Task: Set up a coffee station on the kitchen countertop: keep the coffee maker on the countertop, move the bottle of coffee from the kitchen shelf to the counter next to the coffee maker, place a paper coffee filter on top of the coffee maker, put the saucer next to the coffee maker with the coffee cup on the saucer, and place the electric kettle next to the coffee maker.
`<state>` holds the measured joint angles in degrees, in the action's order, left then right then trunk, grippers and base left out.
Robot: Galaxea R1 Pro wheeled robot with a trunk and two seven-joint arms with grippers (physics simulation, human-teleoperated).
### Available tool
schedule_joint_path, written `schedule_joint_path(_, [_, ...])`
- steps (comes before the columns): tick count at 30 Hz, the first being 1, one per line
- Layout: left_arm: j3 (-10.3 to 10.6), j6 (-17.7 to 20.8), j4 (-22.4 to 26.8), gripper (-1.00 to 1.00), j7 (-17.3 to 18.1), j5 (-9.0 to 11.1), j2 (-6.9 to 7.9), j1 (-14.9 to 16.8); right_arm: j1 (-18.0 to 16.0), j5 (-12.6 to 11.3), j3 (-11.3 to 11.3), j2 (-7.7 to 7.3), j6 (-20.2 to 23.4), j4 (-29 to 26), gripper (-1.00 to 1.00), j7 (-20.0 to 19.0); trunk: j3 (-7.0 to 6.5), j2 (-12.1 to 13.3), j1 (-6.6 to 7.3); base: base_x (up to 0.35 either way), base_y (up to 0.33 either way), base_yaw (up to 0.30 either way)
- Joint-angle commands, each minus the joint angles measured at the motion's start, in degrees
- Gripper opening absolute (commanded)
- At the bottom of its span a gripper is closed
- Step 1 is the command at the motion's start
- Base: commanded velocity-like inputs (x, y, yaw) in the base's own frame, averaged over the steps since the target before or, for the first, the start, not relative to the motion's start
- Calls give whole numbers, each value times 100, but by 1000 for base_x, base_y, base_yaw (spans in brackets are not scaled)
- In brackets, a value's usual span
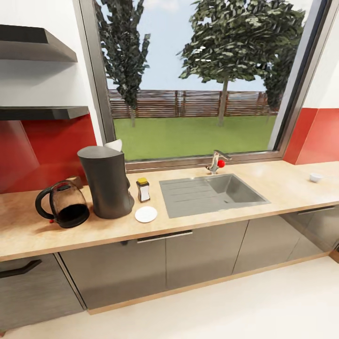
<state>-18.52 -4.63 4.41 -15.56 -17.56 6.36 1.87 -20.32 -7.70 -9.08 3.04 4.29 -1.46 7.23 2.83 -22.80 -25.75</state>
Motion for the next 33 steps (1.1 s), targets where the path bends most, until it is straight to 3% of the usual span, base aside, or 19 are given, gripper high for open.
schedule_joint_path(1, [-44, -26, -10, 100, -15, -56, 4, 7, 0, -43, -18, 3, 11, -17, 100, 19, 13, -12, -3, 0, 0, 0])
schedule_joint_path(8, [-41, -189, -24, 100, -17, -39, 22, 5, 1, -55, -23, -11, -97, -42, 100, 8, 13, -12, -3, 0, 0, -97])
schedule_joint_path(18, [-38, -265, -27, 100, -17, -28, 14, 3, 2, -56, -24, -166, -74, -23, 100, 7, 13, -12, -3, 0, 0, -287])
schedule_joint_path(33, [-38, -266, -36, 100, -17, -37, 14, -1, 2, -47, -23, -173, -60, -21, 100, 7, 13, -12, -3, 0, 0, -282])
